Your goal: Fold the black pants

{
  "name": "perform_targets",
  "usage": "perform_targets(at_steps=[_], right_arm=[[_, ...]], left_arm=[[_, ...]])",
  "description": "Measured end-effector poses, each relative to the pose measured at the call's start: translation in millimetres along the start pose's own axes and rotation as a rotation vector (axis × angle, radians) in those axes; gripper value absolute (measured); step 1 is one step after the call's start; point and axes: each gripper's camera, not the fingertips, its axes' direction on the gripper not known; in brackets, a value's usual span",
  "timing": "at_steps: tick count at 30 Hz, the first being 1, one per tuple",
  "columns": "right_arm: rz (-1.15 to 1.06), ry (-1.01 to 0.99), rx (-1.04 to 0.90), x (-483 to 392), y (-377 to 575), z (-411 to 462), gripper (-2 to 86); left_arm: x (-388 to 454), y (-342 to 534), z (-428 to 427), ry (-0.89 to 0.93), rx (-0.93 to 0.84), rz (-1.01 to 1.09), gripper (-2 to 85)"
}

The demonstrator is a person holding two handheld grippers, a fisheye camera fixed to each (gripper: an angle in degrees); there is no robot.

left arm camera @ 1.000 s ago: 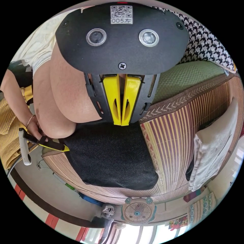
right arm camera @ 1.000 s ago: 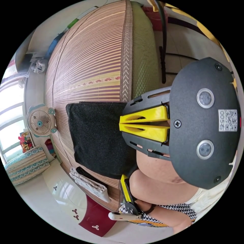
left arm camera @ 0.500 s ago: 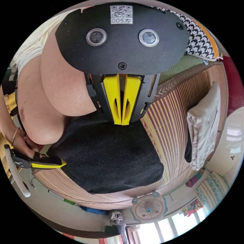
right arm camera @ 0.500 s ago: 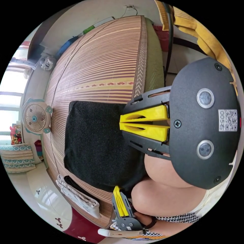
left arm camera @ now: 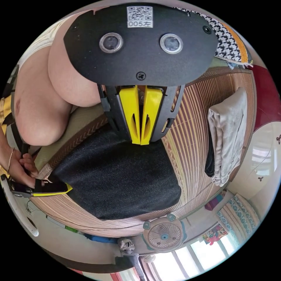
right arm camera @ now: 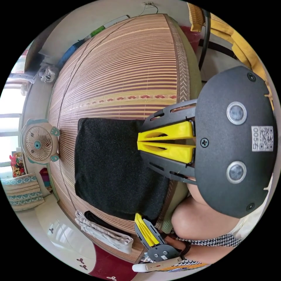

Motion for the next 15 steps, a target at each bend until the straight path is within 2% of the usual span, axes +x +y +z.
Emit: perform_targets(at_steps=[7,12,15], right_arm=[[0.010,-0.106,-0.037,19.2,18.3,-28.5,-0.9],[0.044,-0.176,-0.018,31.4,51.4,-57.8,-0.9],[0.064,-0.200,0.049,39.5,94.5,-87.0,-0.9]], left_arm=[[28.6,0.4,-6.9,-0.042,-0.036,0.095,-0.6],[29.1,-12.8,-15.9,0.025,-0.113,0.076,-0.4],[29.0,-10.6,-30.7,0.007,-0.083,0.015,-0.2]])
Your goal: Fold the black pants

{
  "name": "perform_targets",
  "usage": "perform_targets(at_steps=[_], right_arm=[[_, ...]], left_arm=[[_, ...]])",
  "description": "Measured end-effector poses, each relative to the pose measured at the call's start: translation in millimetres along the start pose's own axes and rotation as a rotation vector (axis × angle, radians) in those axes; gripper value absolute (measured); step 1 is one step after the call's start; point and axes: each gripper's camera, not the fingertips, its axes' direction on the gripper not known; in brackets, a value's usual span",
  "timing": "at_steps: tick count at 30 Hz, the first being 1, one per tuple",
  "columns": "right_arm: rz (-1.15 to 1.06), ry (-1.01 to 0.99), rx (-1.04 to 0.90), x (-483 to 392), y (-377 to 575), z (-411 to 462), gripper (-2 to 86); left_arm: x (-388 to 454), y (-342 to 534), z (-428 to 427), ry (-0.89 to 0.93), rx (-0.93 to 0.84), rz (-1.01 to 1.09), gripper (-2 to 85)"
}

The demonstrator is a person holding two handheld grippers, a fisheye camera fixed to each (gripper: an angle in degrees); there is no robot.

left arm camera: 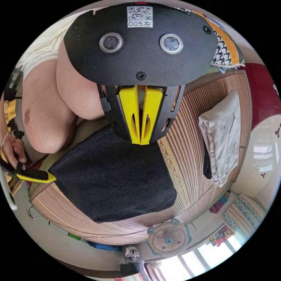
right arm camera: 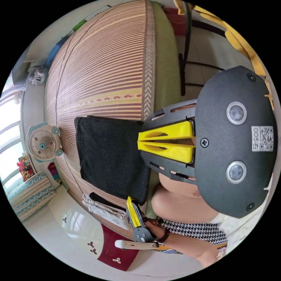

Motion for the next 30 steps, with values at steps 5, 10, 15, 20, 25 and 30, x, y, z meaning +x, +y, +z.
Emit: perform_targets(at_steps=[5,10,15,20,25,30], right_arm=[[0.005,0.135,0.076,-2.0,100.7,-43.6,-0.9],[0.093,0.086,0.037,4.1,193.9,-59.2,-0.9],[0.065,0.118,0.044,-12.5,223.2,-79.7,-0.9],[0.066,0.133,0.094,-23.6,227.8,-107.2,-0.9],[0.020,0.123,0.140,-45.1,229.7,-136.0,-0.9],[-0.001,0.113,0.135,-58.3,228.6,-138.3,-1.0]], left_arm=[[15.3,7.8,-26.3,-0.056,0.019,-0.013,2.3],[58.8,-15.5,-54.0,0.087,0.056,0.085,9.1],[121.7,-57.0,-78.0,0.306,0.135,0.244,10.4],[163.8,-90.7,-61.7,0.411,0.027,0.270,11.2],[187.2,-110.2,-53.0,0.308,-0.055,0.290,11.2],[200.5,-116.0,-51.7,0.214,-0.121,0.281,10.4]])
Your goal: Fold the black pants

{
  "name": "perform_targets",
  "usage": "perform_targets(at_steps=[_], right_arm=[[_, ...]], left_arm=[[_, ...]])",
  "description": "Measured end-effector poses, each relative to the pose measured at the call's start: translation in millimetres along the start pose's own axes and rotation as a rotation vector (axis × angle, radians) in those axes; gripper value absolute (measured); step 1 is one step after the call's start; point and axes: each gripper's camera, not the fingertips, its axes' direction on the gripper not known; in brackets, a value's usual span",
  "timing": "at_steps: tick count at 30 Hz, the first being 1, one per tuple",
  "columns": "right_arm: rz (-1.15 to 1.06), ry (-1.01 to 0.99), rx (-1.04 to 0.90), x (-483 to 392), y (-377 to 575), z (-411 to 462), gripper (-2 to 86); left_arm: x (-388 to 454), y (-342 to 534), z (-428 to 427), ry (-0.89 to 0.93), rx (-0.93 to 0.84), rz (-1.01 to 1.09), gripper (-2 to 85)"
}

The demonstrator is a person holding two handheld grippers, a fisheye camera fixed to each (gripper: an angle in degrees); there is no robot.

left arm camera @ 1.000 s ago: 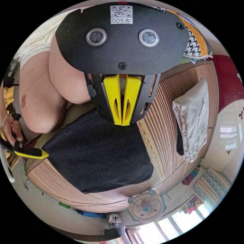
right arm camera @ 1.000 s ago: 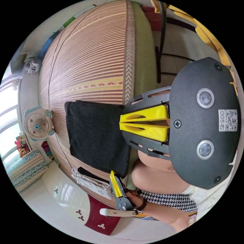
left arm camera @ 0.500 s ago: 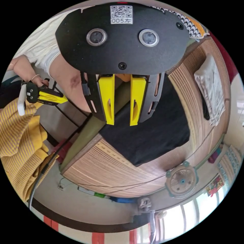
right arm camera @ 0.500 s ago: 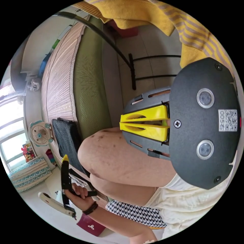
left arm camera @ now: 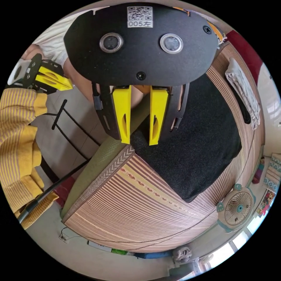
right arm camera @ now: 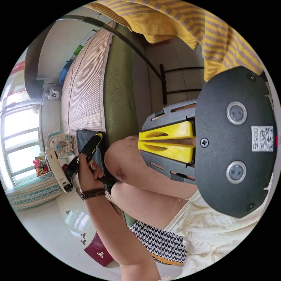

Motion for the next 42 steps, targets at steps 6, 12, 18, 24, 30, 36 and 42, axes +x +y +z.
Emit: perform_targets(at_steps=[6,12,18,24,30,36,42], right_arm=[[0.009,0.024,0.010,-14.3,-1.1,-9.6,-0.9],[0.031,0.059,0.026,-20.4,9.2,-23.0,-1.0],[0.093,0.084,0.011,-10.6,20.5,-26.2,-0.9],[0.072,0.082,0.009,-27.8,8.6,-20.9,-0.9],[0.030,0.086,0.003,-50.6,-8.1,-8.4,-1.0],[0.009,0.095,-0.024,-60.4,-23.4,8.9,-0.9],[0.017,0.121,-0.037,-57.6,-51.3,29.9,-0.8]], left_arm=[[15.6,8.9,-7.9,-0.129,0.001,0.045,8.0],[-14.2,44.1,-43.6,-0.005,0.168,-0.065,5.3],[-65.3,103.4,-123.8,-0.047,0.413,-0.199,3.5],[-158.1,178.9,-191.9,-0.023,0.576,-0.410,2.7],[-238.8,270.8,-243.7,-0.088,0.683,-0.565,1.9],[-309.9,370.9,-271.6,-0.208,0.711,-0.768,1.5],[-355.3,438.0,-234.6,-0.218,0.600,-0.940,1.6]])
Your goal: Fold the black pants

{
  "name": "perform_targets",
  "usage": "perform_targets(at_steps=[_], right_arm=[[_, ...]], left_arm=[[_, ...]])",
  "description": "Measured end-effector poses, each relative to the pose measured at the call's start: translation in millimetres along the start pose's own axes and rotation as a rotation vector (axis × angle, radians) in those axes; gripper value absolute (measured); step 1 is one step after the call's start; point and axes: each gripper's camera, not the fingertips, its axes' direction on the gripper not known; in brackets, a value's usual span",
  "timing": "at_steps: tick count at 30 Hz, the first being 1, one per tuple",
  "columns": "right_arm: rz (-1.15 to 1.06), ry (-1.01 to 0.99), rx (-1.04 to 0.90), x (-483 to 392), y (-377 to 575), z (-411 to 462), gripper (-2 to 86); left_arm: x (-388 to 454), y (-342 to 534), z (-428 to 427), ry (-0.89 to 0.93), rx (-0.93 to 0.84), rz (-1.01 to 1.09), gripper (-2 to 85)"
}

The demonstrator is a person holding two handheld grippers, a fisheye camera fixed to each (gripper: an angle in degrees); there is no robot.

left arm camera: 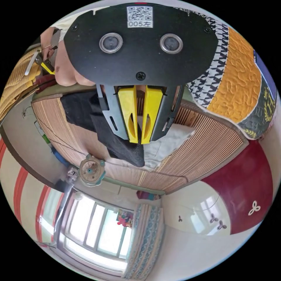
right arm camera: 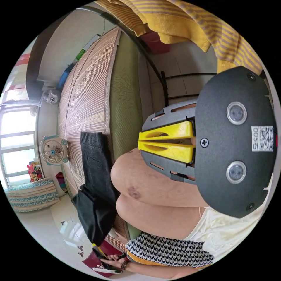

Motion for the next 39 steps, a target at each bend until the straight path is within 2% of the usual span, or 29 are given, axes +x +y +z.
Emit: perform_targets(at_steps=[2,10,13,18,23,26,30,35,39], right_arm=[[0.014,0.005,0.000,3.0,-15.4,5.9,-0.6],[0.072,-0.059,0.037,20.9,-112.0,34.4,5.7],[0.101,-0.083,-0.011,27.8,-146.4,66.4,7.3],[0.164,-0.148,-0.137,38.2,-177.4,126.8,6.7],[0.228,-0.227,-0.156,53.3,-183.4,138.3,4.8],[0.172,-0.229,-0.163,55.8,-192.8,136.7,1.2],[0.105,-0.223,-0.123,53.8,-209.6,121.8,-0.8],[0.057,-0.105,0.005,62.4,-241.8,87.7,-1.1],[0.066,-0.010,0.047,104.2,-276.4,60.0,-1.2]], left_arm=[[-9.0,6.5,10.9,-0.035,-0.040,-0.009,1.7],[-20.5,7.6,21.4,-0.083,-0.016,0.015,2.2],[-21.6,8.3,26.1,-0.097,-0.021,0.028,2.3],[-21.6,6.0,42.3,-0.130,-0.064,0.030,2.7],[-21.5,5.3,49.1,-0.131,-0.069,0.024,2.5],[-14.7,5.8,57.5,-0.150,-0.083,0.023,2.5],[-1.2,5.9,64.4,-0.077,-0.072,0.007,2.4],[20.3,7.0,71.4,-0.001,-0.071,-0.001,2.5],[57.5,16.3,89.8,0.149,-0.102,0.042,2.7]])
